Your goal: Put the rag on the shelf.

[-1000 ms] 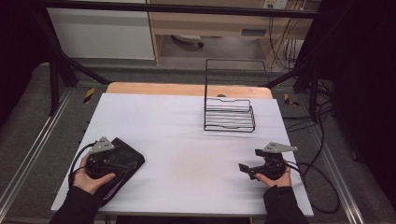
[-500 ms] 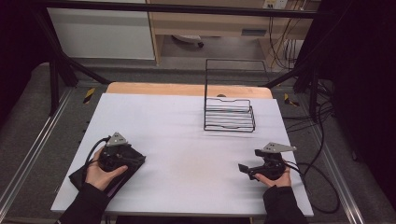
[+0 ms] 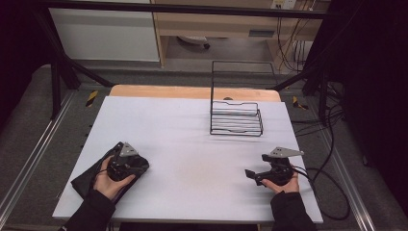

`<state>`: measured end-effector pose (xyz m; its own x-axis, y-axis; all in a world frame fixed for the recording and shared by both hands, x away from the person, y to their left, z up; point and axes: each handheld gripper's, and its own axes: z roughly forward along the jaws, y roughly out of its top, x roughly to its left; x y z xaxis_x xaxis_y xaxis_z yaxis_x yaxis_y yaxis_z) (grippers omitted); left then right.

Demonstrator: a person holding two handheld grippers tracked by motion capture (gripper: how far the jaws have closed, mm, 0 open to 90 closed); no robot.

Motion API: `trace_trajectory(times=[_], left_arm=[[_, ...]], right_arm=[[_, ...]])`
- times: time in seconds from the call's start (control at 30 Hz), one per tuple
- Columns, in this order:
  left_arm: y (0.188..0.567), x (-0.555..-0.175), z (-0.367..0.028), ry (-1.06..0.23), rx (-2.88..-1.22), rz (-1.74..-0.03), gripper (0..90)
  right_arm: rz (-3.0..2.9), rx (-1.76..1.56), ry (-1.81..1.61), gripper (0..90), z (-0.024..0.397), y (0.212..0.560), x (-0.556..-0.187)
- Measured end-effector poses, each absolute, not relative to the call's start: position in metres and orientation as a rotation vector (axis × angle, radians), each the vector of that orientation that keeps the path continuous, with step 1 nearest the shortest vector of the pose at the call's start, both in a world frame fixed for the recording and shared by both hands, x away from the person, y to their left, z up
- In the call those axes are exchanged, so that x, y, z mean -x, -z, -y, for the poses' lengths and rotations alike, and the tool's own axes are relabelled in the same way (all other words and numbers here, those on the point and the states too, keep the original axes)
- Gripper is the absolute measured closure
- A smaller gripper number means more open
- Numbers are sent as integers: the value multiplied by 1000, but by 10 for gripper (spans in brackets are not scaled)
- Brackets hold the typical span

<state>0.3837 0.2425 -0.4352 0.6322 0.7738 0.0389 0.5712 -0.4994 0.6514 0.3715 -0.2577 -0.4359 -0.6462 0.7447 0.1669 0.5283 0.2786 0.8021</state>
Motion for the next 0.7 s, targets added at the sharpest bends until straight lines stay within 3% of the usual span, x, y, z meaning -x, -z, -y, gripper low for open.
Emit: trace_trajectory(times=[0.23,0.57,0.7], left_arm=[[438,-383,-238,-490,-2282,-1041,559],[436,-385,-240,-501,-2275,-1067,745],[434,-386,-243,-472,-2261,-1075,778]], right_arm=[[-2314,-1180,-1292,10,257,436,-372],[-2317,-1177,-1294,13,257,437,-372],[-2317,-1178,-1295,15,257,437,-372]])
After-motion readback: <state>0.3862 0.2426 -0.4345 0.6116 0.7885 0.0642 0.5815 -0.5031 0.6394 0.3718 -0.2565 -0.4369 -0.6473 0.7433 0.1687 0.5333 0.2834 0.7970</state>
